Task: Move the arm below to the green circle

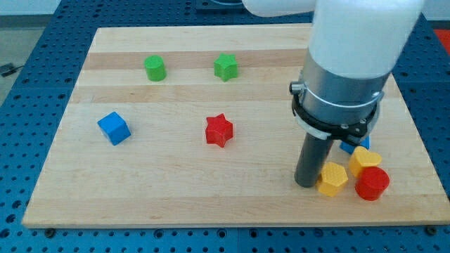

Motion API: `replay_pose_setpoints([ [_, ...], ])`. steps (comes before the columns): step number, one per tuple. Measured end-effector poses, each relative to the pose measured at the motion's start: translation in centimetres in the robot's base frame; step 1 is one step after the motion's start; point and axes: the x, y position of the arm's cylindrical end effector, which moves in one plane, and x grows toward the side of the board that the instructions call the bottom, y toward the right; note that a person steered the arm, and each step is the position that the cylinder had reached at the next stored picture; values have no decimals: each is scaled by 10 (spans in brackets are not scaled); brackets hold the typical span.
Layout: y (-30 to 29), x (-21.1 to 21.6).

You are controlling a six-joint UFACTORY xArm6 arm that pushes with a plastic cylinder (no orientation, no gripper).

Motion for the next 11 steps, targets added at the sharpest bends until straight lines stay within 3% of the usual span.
replay_pose_setpoints([
  [2,17,2],
  [3,-29,-27],
  [5,-61,-173],
  [6,-129,-215],
  [7,-219,-206],
  [8,-267,-169],
  [9,-257,-132],
  [11,-151,-96],
])
